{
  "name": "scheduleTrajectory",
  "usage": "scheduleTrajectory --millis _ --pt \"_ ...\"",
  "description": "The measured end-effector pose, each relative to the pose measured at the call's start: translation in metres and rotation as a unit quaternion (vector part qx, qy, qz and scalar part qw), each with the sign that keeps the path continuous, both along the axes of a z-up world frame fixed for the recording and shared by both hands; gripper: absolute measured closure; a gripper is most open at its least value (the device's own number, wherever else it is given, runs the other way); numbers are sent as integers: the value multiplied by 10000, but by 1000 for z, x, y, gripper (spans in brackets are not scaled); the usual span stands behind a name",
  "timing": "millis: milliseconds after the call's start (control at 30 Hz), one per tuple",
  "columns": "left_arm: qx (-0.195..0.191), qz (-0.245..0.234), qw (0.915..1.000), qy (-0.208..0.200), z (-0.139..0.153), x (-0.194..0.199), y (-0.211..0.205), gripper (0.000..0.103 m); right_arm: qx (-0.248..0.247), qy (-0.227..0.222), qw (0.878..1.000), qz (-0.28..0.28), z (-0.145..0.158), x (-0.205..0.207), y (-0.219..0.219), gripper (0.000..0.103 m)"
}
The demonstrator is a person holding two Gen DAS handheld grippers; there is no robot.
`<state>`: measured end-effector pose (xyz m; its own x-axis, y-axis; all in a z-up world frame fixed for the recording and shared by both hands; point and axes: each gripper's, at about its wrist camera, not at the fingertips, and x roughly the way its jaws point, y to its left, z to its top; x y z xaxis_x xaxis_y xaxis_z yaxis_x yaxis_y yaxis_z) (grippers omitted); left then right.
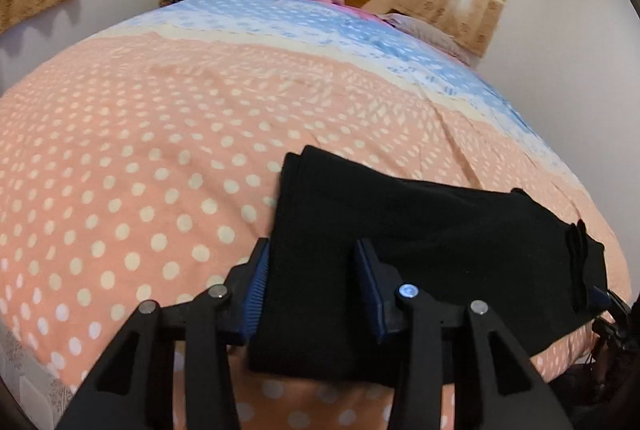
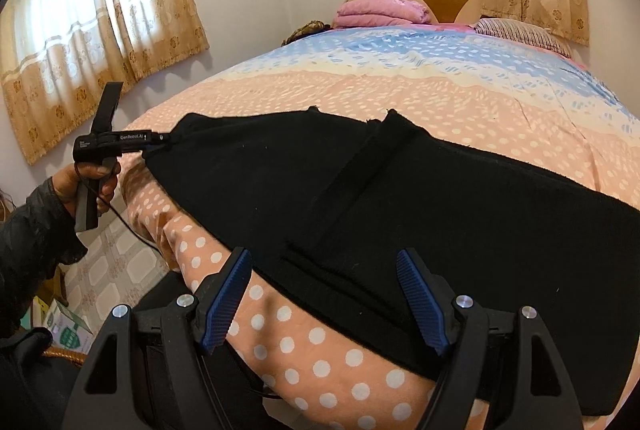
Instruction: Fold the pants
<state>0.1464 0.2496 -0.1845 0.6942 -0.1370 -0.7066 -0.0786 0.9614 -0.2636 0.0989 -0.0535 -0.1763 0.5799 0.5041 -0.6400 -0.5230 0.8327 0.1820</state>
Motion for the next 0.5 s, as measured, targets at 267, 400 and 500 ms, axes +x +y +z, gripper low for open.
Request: scheduleTrajectory --millis 267,400,500 --pt "78 167 9998 -13 -6 7 2 41 -5 8 10000 -6 -2 0 -1 27" --pt "0 -117 9999 -44 -6 10 -2 58 25 12 10000 -19 -2 0 -3 27" --pt "-268 -186 9994 -114 1 7 1 81 83 2 10000 -44 -1 -1 -5 27"
